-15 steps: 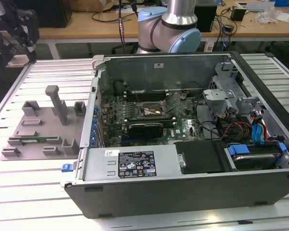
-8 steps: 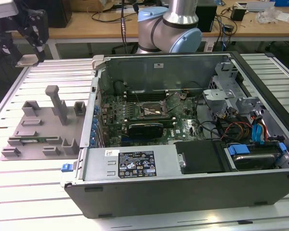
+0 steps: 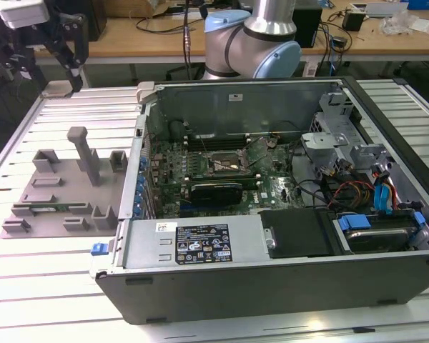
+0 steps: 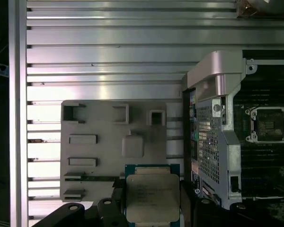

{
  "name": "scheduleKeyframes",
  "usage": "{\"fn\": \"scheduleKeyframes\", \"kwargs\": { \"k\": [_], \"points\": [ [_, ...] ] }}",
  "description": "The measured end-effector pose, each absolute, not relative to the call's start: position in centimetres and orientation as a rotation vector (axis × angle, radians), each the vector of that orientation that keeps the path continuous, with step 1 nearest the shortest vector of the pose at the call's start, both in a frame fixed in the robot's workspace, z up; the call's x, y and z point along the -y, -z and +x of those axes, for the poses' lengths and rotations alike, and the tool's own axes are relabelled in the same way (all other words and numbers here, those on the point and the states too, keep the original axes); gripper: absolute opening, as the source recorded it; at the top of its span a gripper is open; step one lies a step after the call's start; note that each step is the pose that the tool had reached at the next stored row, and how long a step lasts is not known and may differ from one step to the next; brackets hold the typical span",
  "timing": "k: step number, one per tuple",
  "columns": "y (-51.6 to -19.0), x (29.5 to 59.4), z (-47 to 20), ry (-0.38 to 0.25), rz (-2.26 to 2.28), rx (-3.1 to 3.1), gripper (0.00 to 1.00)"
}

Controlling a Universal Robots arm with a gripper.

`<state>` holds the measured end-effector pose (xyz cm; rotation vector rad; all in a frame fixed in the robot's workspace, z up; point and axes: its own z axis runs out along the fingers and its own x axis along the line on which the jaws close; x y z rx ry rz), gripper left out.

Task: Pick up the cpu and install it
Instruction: 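Pick up the cpu and move it towards the insertion slot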

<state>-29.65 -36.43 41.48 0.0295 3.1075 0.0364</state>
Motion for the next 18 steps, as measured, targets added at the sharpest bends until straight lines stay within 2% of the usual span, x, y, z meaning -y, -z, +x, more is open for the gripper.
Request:
{"fn": "scheduleKeyframes", "kwargs": {
  "k": [18],
  "points": [
    [-41.5, 36.5, -22.7, -0.036, 0.029, -3.108, 0.55]
  ]
}}
